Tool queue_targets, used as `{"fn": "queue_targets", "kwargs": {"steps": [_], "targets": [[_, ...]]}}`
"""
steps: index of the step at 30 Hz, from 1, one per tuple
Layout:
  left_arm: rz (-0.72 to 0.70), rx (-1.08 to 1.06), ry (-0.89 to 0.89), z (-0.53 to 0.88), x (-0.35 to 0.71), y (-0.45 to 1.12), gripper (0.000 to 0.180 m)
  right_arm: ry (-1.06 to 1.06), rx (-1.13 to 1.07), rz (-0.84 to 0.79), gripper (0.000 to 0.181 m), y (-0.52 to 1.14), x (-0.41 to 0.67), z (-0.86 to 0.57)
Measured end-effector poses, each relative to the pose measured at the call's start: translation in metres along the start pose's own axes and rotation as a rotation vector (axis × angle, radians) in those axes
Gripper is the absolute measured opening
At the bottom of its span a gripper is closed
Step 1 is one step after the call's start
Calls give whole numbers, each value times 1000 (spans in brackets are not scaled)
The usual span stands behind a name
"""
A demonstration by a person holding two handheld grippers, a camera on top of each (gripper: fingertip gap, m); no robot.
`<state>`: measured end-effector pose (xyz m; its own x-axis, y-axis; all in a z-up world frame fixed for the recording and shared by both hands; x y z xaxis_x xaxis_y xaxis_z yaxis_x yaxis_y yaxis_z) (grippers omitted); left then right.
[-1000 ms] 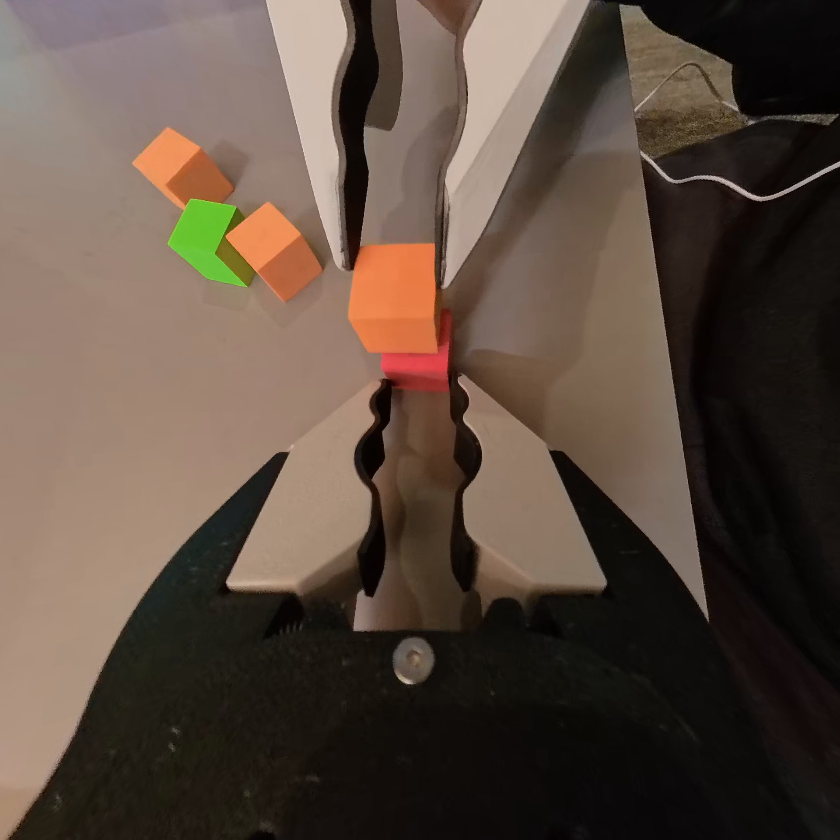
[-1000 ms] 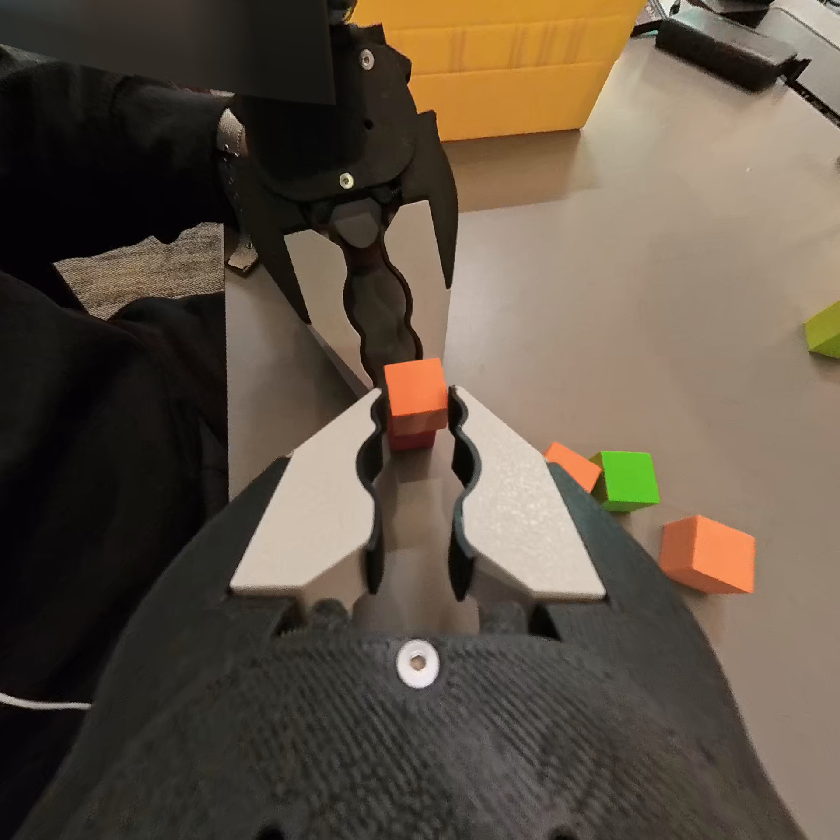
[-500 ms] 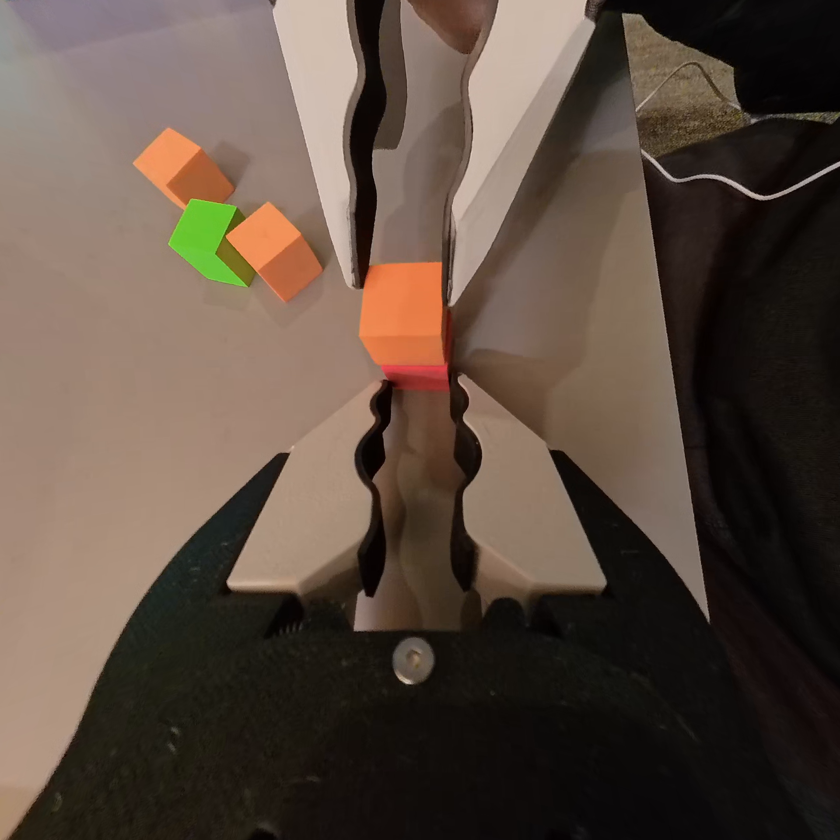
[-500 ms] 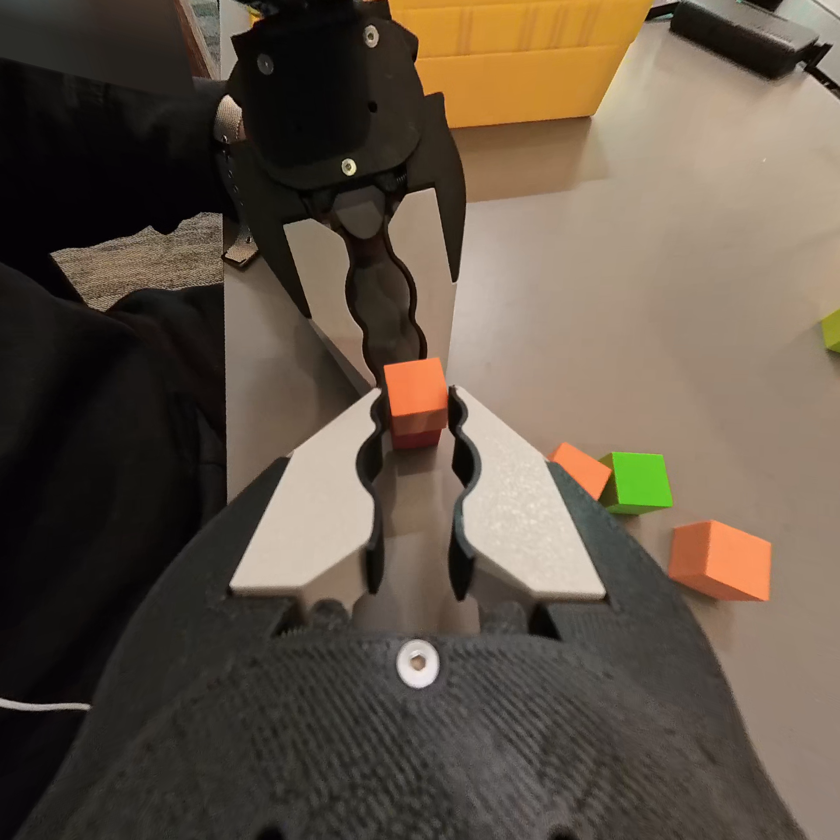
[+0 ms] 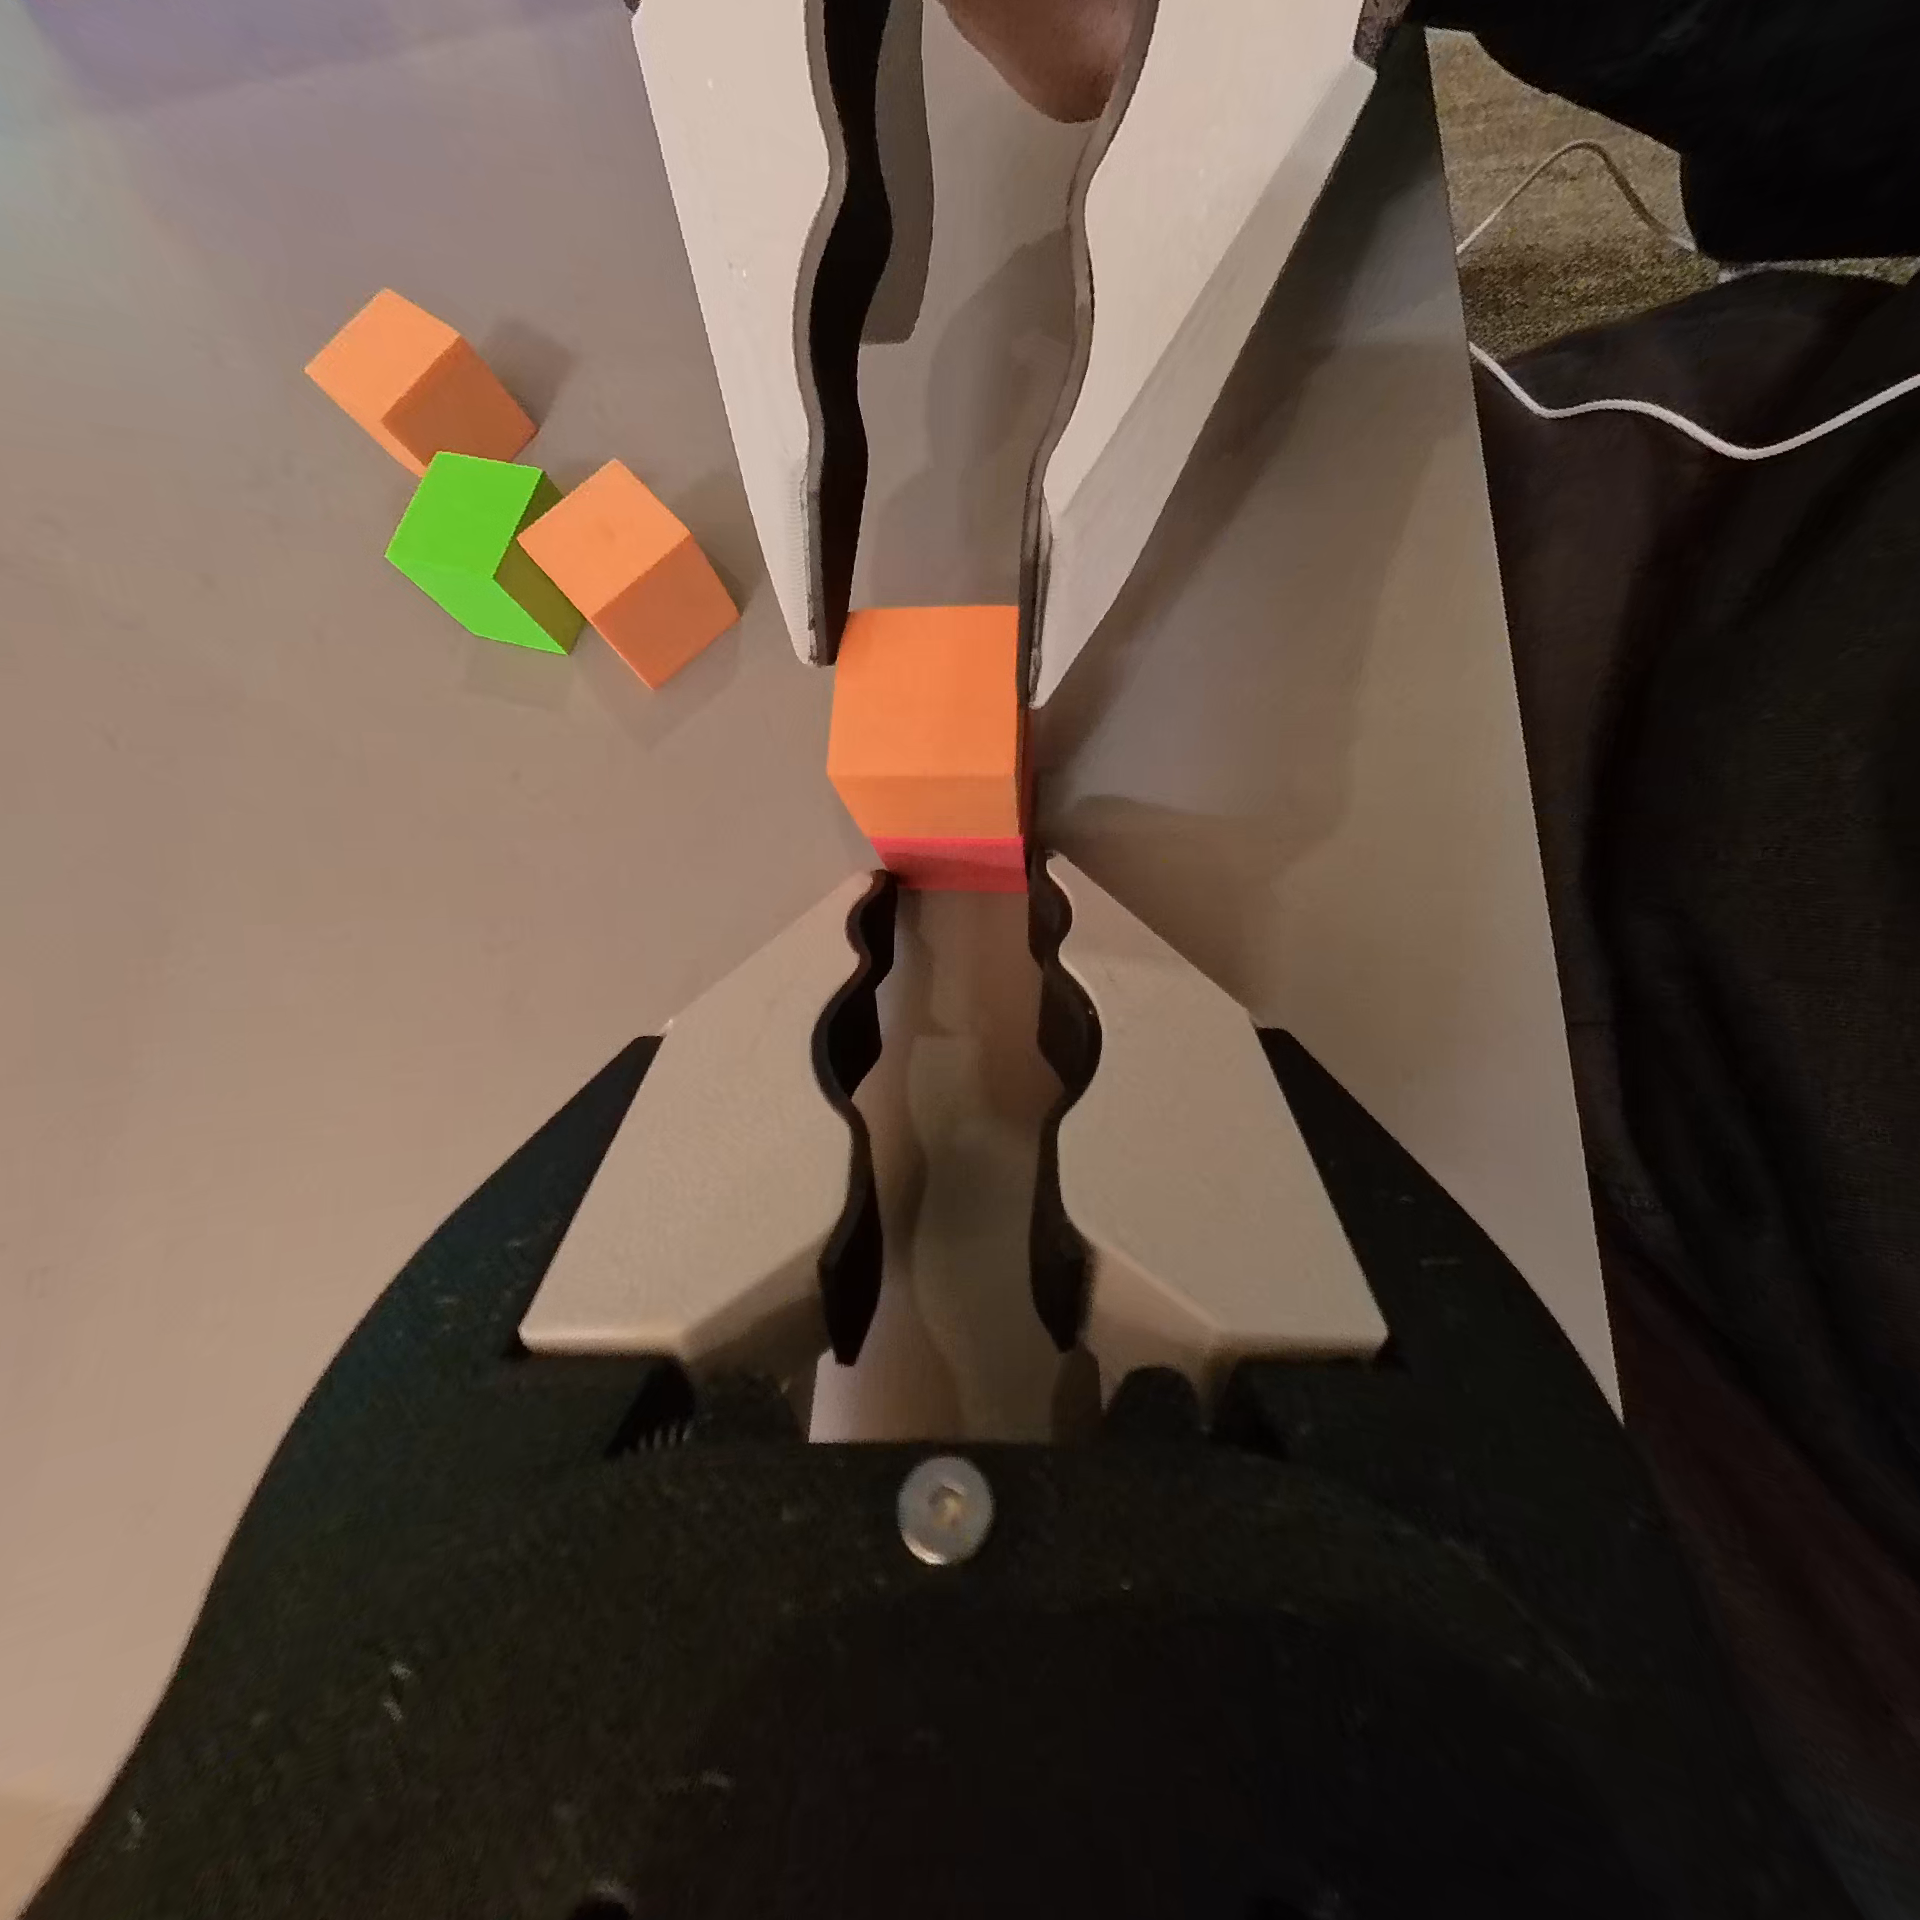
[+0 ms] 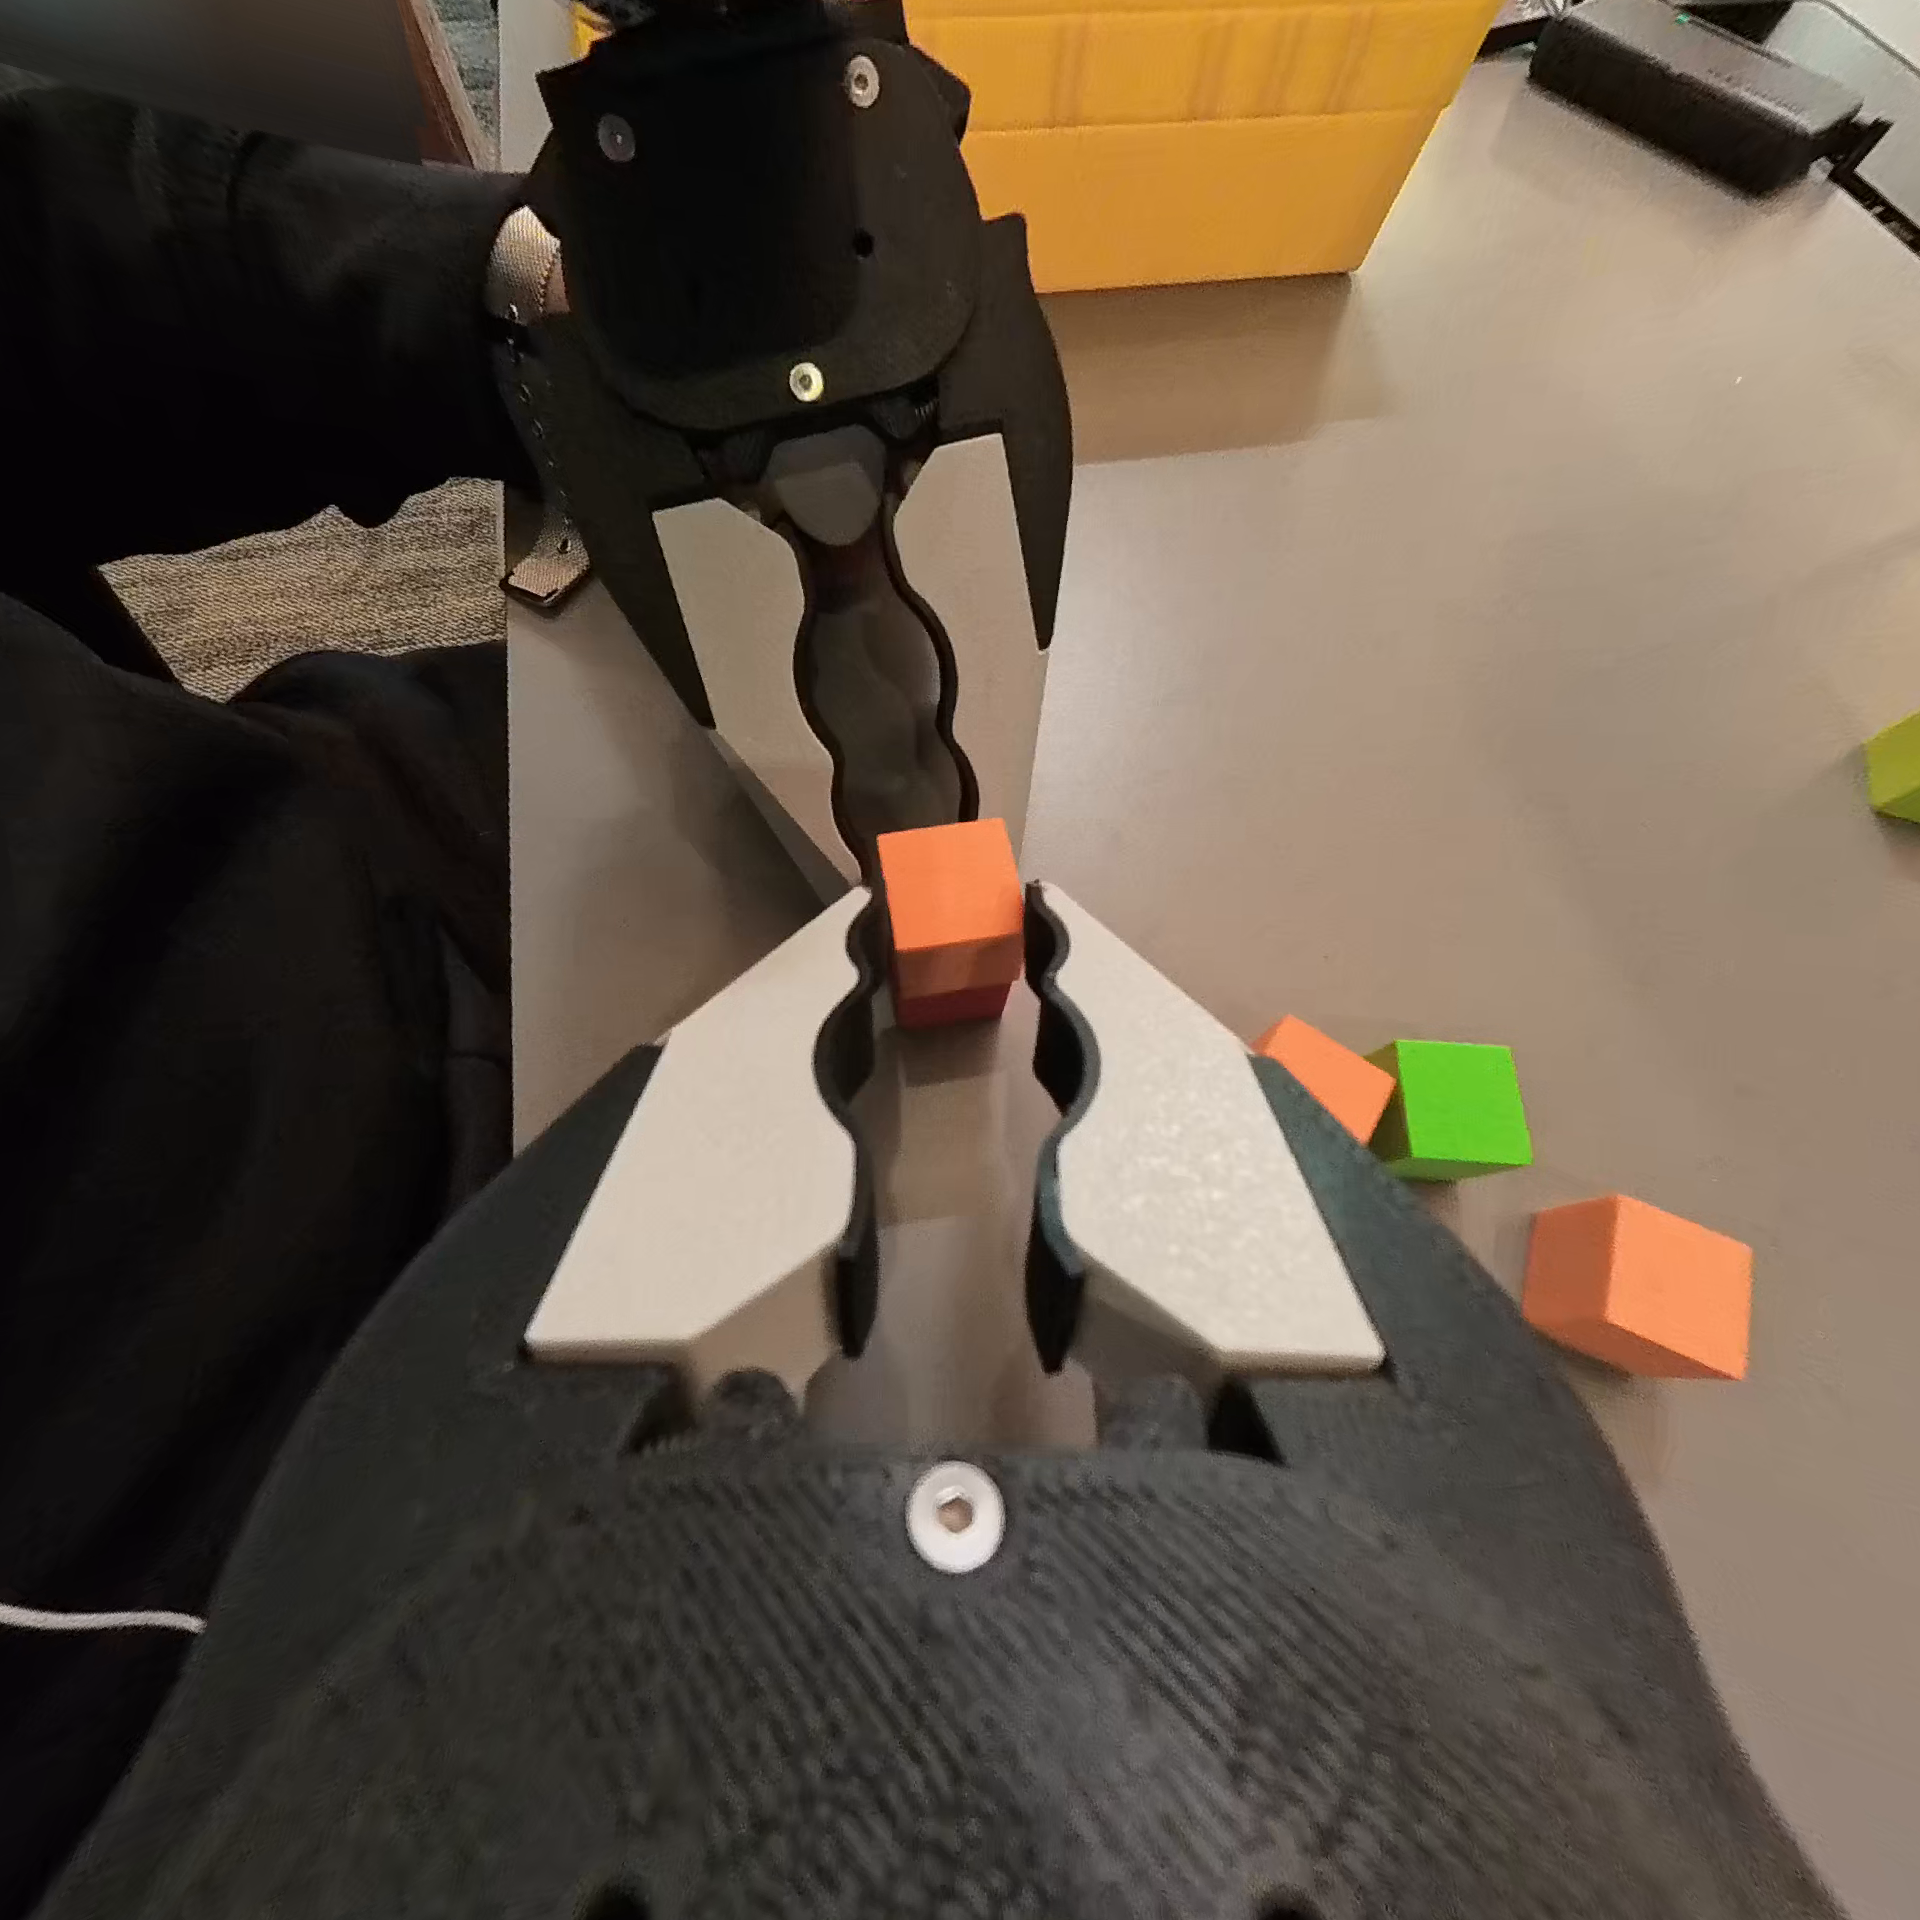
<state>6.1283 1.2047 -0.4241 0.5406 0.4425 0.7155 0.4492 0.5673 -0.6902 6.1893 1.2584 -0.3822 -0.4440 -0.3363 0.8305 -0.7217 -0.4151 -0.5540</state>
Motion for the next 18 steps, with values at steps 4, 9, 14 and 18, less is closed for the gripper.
{"fn": "queue_targets", "kwargs": {"steps": [4,9,14,18], "targets": [[0,-1,0,0,0,0,24,-2,-2,5,24,0,0,0],[0,-1,0,0,0,0,24,-6,-5,5,24,0,0,1],[0,-2,-1,0,0,0,24,-7,-5,6,24,0,0,1],[0,-3,-1,0,0,0,24,-11,-4,3,24,0,0,1]]}}
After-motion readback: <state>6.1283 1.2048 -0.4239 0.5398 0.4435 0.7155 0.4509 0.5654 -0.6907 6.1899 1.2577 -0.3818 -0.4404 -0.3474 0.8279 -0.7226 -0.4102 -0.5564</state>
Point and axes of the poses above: each gripper's, where its closed fingertips meet, y out along the fingers, x out of its top, z = x × y across the jaws, the point moved 5 cm from there along -y, back along the fingers, and after that the axes turned 1 degree about -y, right-handed, at the moved point
